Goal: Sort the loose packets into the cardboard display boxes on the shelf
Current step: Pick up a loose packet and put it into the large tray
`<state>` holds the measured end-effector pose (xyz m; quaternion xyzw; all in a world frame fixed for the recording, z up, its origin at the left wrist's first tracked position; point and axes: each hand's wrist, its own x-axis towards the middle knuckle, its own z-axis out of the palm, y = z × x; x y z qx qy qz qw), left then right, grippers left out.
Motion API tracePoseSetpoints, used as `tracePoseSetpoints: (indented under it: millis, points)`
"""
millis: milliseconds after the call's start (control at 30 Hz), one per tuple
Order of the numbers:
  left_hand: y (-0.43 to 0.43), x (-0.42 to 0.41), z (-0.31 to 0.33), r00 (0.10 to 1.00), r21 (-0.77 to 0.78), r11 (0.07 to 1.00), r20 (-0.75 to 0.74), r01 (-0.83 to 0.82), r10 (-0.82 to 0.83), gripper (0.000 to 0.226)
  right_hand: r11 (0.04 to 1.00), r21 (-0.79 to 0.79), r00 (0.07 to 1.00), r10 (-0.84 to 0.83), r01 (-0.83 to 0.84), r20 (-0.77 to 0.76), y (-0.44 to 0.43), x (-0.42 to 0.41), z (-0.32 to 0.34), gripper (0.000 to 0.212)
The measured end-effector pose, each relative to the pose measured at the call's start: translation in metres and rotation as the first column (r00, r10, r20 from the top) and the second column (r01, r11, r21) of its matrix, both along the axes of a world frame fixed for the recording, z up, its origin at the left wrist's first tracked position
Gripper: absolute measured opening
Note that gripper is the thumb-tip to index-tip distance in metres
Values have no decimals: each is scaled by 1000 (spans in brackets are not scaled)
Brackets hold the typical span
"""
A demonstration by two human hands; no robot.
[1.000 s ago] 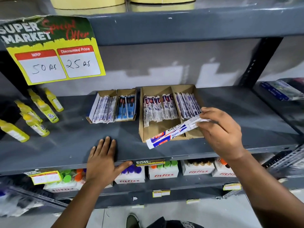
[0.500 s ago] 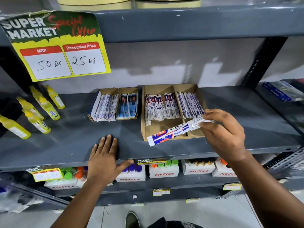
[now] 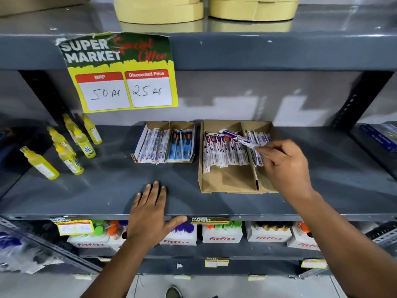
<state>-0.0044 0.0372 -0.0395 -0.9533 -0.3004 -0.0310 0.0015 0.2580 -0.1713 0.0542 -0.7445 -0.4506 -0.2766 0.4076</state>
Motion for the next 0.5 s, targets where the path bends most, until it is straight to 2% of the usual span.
tracePoseSetpoints:
  millis: [100,167,267,500]
  points:
    - [2,0,-3,1000,9,1000,-20,-12,12,116,958,-205,971,-167,200,171,30,7,1,24]
    - [4,-1,-4,1000,11,1000,-8,-12,12,117,889,-363,956,-224,281,190,51,9,3,30]
    - [6,-1,-5,1000,-3,1000,-1,-12,12,116,735,-581,936,-253,349,243,78,8,3,26]
    - [9,1,-14,1000,-8,1000,-2,-23,23,115,426,-818,912,-309,387,270,103,10,-20,26]
